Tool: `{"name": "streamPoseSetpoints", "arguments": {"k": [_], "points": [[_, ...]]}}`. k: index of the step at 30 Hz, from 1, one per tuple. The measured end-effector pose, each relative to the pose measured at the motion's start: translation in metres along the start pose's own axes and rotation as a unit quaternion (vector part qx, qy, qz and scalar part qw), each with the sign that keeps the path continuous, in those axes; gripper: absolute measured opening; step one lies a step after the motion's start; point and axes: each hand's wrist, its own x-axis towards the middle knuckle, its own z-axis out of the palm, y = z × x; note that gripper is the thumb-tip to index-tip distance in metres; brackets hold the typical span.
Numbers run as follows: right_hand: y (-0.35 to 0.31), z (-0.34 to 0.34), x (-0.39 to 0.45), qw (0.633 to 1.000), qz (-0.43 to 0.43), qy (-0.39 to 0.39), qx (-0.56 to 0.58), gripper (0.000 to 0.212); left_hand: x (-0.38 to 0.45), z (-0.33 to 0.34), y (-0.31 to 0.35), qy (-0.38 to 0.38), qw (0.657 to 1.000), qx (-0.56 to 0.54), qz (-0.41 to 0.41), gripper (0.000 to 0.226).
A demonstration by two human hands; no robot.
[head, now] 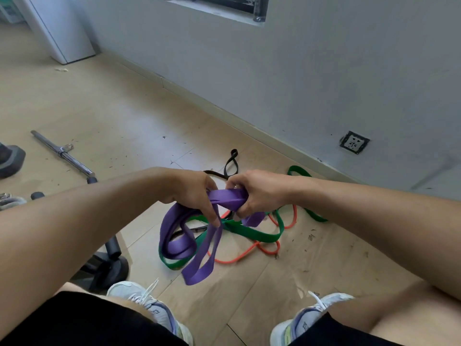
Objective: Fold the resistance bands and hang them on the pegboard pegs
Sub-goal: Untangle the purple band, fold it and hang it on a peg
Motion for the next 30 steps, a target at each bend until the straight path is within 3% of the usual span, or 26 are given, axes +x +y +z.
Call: {"name": "streamPoseSetpoints", "arguments": {"k": [3, 8, 15, 23, 30], "points": [[0.0, -0.002, -0.003, 0.999, 0.008, -0.023, 0.043, 0.051, -0.001, 0.0, 0.001, 0.006, 0.999, 0.053, 0.001, 0.038], [0.003, 0.0, -0.002, 0.999, 0.009, 0.0, 0.047, 0.047, 0.001, 0.0, 0.002, 0.071, 0.993, 0.092, 0.012, 0.044], [0.005, 0.016, -0.004, 0.995, 0.022, -0.024, 0.089, 0.05, -0.002, -0.003, 0.003, 0.085, 0.995, 0.002, 0.044, 0.038], [0.001, 0.018, 0.002, 0.997, 0.011, 0.053, 0.055, 0.015, -0.001, -0.006, -0.001, 0.127, 0.989, -0.074, 0.014, 0.044], [0.005, 0.016, 0.007, 0.996, 0.01, 0.078, 0.042, 0.02, -0.002, -0.004, 0.003, 0.125, 0.99, -0.057, 0.035, 0.038]]}}
